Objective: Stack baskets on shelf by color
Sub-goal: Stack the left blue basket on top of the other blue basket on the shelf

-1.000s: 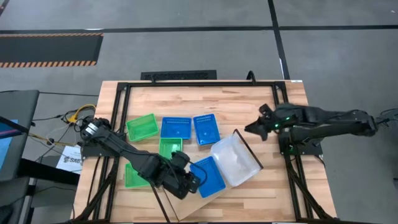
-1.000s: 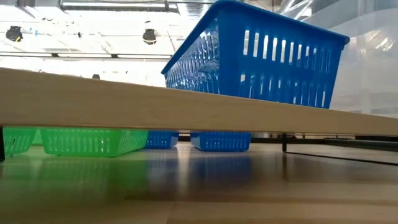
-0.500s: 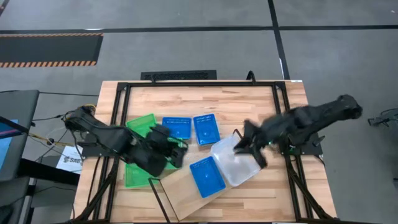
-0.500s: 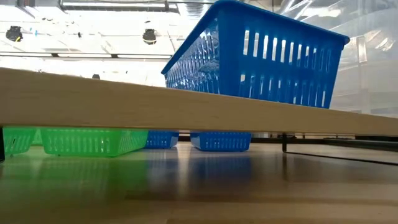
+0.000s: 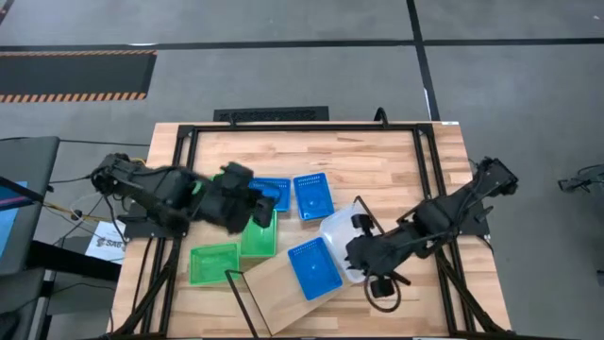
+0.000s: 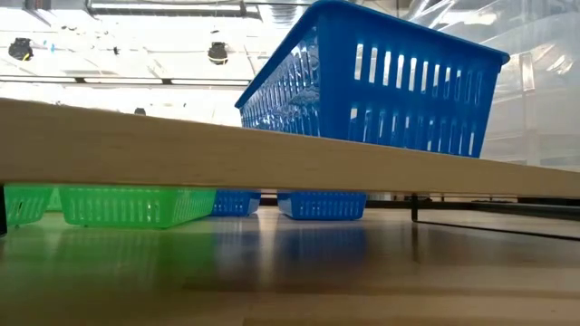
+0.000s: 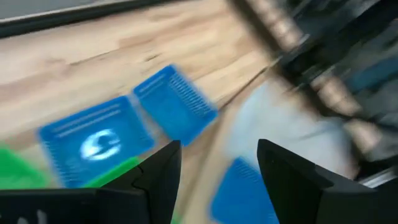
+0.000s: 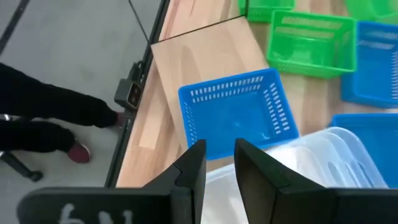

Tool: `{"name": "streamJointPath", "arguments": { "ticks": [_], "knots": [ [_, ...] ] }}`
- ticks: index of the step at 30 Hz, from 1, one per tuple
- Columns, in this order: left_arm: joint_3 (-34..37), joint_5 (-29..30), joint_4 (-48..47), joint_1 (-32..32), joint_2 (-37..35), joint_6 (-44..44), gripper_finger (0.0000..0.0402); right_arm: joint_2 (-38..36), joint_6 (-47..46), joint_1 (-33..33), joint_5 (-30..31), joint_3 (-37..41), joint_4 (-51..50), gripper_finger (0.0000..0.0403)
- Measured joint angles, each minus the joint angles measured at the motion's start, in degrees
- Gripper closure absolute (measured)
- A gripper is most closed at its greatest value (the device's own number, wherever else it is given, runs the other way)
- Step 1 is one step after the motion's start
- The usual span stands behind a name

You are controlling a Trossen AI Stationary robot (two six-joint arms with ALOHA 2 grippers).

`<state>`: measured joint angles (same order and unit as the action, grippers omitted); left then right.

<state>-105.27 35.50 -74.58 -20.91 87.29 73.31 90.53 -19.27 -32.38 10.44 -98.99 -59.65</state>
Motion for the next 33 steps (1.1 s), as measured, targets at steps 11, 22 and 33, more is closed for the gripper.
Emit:
{"name": "streamJointPath", "arguments": {
  "ticks": [11, 22, 33],
  "knots": [
    [0.0, -12.4, -15.0, 26.0, 0.1, -9.2, 0.0203, -6.9, -10.9, -1.2, 13.4, -1.6, -3.2, 0.0297],
    [12.5, -18.1, -9.8, 33.0, 0.1, -18.2, 0.0203, -5.1, -16.3, -1.2, 21.0, -1.5, -3.5, 0.0297],
    [15.8, -32.6, 2.0, 30.4, 1.4, -55.9, 0.0203, -5.1, -23.7, -1.3, 21.6, -0.9, -9.7, 0.0297]
  ]
}}
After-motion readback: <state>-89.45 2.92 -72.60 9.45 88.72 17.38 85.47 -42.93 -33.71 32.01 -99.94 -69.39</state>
